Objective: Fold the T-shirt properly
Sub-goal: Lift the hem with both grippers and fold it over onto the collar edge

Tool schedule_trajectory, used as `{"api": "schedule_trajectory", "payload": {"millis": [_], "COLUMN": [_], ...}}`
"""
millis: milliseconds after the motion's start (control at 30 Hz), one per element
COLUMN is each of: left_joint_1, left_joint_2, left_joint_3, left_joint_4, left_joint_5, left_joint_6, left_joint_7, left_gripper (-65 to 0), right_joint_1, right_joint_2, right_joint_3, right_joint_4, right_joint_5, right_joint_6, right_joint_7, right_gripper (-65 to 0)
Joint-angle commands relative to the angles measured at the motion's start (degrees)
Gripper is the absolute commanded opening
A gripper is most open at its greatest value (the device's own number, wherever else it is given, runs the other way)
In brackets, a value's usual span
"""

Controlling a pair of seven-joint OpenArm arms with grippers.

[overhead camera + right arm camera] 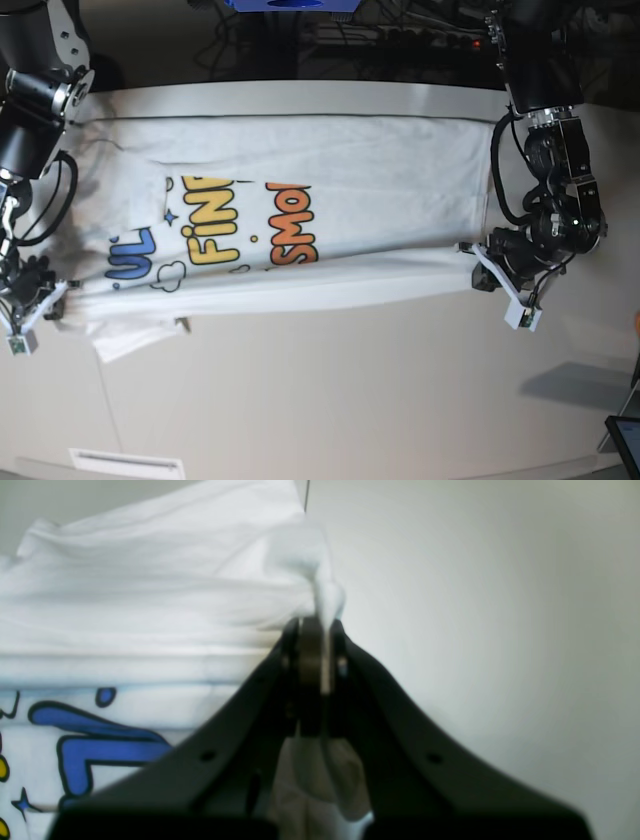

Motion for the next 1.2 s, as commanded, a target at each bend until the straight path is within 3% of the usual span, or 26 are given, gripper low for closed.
{"api": "schedule_trajectory", "payload": {"millis": [0,567,1167], "left_joint_1": [-0.61,5.37,10.55], "left_joint_2": [-0.86,-0.60,-0.69], "left_joint_3": [-0.31,-0.31,-0.05], "left_joint_4": [1.75,8.79,8.79], "left_joint_5": [0.14,0.14,0.31], "left_joint_6": [-0.03,-0.03,-0.03], "left_joint_7": [-0.67,2.06,2.06], "left_gripper": [-65.0,-65.0,-65.0], "right_joint_1": [0.97,-3.69,-11.25], "right_joint_2": [1.17,-0.41,-2.43], "right_joint_3": [0.46,0.81,0.81], "right_joint_4": [1.84,6.23,13.62], "right_joint_5": [0.54,0.62,0.54], "right_joint_6": [-0.52,-0.69,-0.69], "right_joint_7": [0.80,-4.83,-5.00], "right_gripper": [-64.7,-64.9,-64.9]}}
